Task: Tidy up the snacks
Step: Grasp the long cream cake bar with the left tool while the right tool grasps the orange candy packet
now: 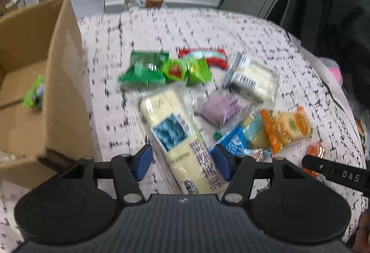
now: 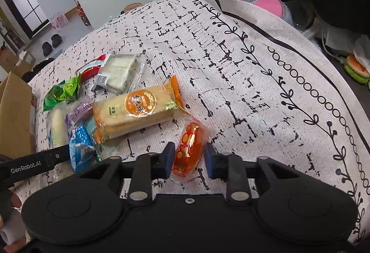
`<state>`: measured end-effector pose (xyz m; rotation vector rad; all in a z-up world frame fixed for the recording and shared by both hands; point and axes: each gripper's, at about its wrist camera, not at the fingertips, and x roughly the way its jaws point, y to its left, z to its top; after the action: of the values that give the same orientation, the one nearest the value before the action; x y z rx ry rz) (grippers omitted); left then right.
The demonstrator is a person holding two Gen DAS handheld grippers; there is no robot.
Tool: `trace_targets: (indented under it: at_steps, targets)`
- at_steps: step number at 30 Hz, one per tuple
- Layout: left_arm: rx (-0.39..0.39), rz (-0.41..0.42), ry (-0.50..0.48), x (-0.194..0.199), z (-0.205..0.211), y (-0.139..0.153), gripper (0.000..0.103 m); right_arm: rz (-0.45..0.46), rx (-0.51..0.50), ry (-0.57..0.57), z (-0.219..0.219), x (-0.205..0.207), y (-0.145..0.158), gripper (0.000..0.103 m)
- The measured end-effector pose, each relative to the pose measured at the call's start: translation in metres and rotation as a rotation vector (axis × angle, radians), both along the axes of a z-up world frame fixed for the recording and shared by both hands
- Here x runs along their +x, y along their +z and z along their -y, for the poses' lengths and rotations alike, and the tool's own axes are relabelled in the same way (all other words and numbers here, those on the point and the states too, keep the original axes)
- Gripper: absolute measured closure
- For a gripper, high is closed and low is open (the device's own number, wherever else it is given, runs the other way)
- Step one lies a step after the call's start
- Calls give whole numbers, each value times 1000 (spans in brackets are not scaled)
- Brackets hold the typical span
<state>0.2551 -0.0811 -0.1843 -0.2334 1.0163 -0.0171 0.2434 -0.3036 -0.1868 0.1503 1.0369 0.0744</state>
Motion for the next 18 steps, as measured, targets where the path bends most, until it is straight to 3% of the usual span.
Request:
trace_targets:
  at_steps: [4,6,9,18]
  targets:
    - [16,-2,-14,-2,2,-2,48,-3,13,14,-1,-5,3,84]
    - [22,-6,-11,-3,2,-2,62,3,24,24,-3,-8,5,84]
    - [7,-4,-13,-6,-1,1,70,19,35,37,-8,-12,9,84]
    - [-19,55,-45,-18,-4,19,74,93,86,54,-24,-17,36,85]
